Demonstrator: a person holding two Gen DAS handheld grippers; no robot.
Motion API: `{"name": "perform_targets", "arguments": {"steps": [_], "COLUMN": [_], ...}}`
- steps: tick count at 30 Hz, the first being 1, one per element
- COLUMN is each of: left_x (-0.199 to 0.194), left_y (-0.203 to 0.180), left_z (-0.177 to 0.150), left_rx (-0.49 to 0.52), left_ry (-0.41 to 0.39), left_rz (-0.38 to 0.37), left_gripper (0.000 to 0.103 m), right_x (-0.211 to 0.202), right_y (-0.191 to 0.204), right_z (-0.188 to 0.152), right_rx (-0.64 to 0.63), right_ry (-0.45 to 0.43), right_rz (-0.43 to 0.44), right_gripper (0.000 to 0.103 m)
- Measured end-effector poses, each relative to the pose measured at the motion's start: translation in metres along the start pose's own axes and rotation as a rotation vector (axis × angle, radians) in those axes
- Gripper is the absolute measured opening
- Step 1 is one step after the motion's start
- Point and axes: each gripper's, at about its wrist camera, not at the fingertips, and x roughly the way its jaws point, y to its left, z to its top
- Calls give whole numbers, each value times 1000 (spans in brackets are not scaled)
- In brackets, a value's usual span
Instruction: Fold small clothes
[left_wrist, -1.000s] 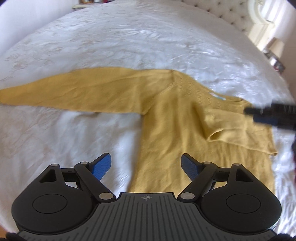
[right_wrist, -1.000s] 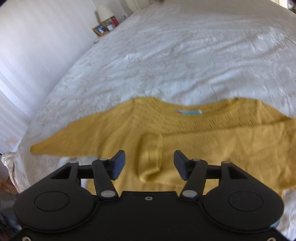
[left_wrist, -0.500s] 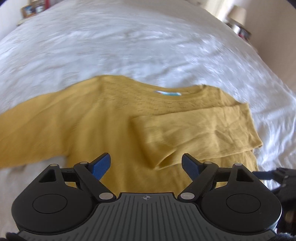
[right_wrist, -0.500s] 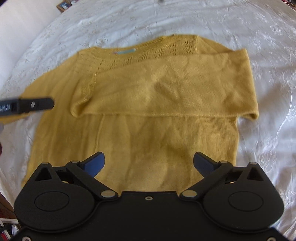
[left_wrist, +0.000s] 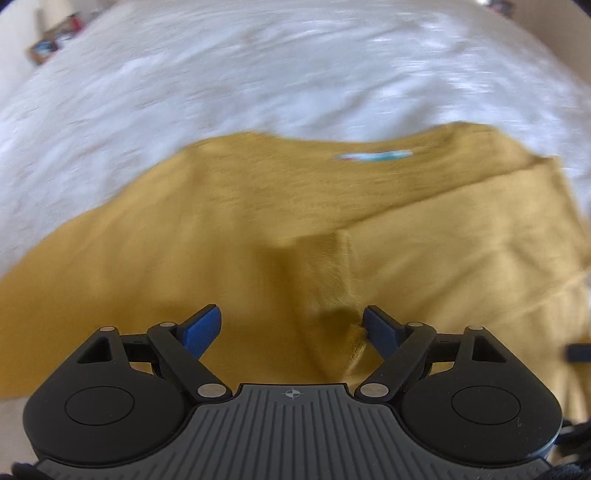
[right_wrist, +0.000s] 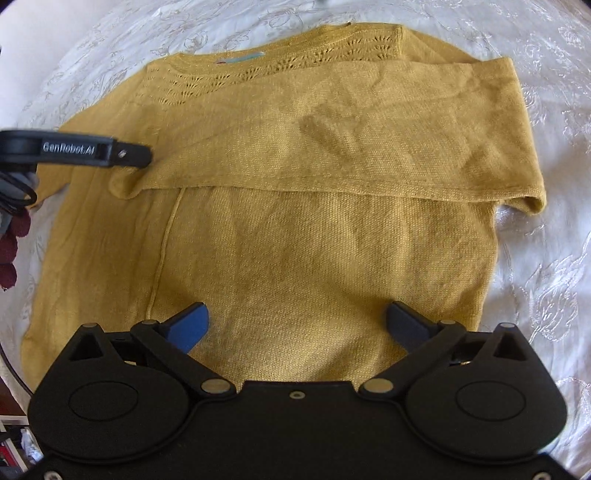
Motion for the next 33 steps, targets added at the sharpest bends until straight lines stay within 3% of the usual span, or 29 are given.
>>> {"name": "perform_targets", "arguments": {"steps": [2,6,14,18,23,25,30,32,33], "left_x": [1,-6,-7,1,14,14,13,12,11], "left_y": [23,53,36,24,27,28,33,34,35], "left_z": [-2,-3,2,4,5,6,6,6,5], "left_rx": [-76,-195,-157,-173,-210,-211,-201,-211,-216], "left_ry": [23,25,-25,-19,-5,-16,-15,-26,-31], "left_rz": [45,2,-181,-222,-218,-200,-225,-214,-209], "left_gripper": [84,84,84,84,81,49,33,22,10], "right_x": [0,-1,4,5,7,7,9,10,11], "right_y": [0,0,2,3,4,4,5,7,7], "right_z": [0,-2,-3,-4,-3,-3,-3,-2,-2], "right_rx": [-2,-12,-18,-21,-25,-26,-34,-36,-35], "right_ry": [0,-4,-2,-2,-1,-1,-4,-5,-5], "right_rz": [0,-9,-12,-16,-19,-18,-23,-25,-25], "right_gripper": [103,103,103,103,103,103,103,103,103]}}
